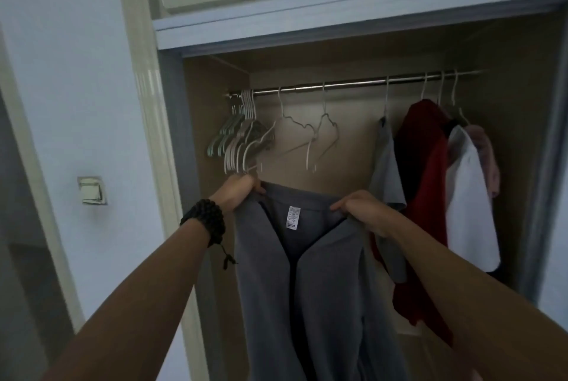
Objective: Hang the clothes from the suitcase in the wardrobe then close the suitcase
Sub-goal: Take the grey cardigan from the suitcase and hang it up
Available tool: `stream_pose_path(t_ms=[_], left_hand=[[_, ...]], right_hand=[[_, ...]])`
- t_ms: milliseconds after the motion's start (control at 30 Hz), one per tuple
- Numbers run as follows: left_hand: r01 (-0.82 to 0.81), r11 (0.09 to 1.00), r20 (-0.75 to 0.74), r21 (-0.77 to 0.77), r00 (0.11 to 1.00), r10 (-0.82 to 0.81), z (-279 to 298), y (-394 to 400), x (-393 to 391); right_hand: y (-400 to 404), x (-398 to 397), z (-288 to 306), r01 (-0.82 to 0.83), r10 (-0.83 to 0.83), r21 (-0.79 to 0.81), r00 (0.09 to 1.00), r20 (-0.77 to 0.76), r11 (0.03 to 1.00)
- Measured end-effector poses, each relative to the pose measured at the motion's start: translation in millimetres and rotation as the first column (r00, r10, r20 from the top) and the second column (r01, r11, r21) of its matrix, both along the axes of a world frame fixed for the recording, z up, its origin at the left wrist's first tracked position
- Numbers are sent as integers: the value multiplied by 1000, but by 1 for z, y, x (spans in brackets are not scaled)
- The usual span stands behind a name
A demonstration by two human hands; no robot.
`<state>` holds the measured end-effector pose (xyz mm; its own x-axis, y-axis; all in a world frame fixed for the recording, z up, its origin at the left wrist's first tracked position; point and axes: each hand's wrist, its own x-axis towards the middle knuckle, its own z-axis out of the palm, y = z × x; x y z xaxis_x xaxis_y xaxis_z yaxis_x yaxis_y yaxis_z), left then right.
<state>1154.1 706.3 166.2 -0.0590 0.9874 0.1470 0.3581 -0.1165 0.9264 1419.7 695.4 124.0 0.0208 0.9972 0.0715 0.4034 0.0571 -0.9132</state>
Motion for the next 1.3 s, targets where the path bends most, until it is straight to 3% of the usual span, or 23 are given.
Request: stream_pose_path(t_ms=[267, 400, 500, 600, 667, 733, 933, 1067, 1300], left_hand=[[10, 988, 180, -156, 984, 19, 7, 65, 51], [88, 991, -59, -99, 994, -94, 21, 101, 74], [137, 989, -301, 54, 947, -114, 32, 133, 95], [137, 948, -609, 287, 790, 70, 38, 153, 115], [156, 894, -673, 420, 715, 191, 39, 164, 117], [169, 866, -672, 470, 705, 227, 39, 178, 114], [67, 787, -475, 613, 827, 300, 41, 195, 81], [-6, 764, -271, 645, 933, 236, 40, 191, 47], [90, 770, -234, 631, 969, 78, 19, 182, -14]], right_hand=[[50, -2, -38, -93, 42, -201, 968, -246, 975], [85, -6, -39, -77, 5, -199, 941, -337, 977], [100, -2, -29, -81, 11, -207, 947, -322, 975], [114, 11, -19, -60, -3, -194, 950, -311, 979], [121, 21, -16, -48, -11, -181, 950, -314, 982], [125, 30, -12, -34, -26, -166, 937, -348, 986], [146, 26, -1, -11, -36, -100, 887, -461, 995], [160, 1, 14, -33, 4, -52, 877, -481, 998], [166, -40, 38, -144, 157, 68, 802, -576, 987]])
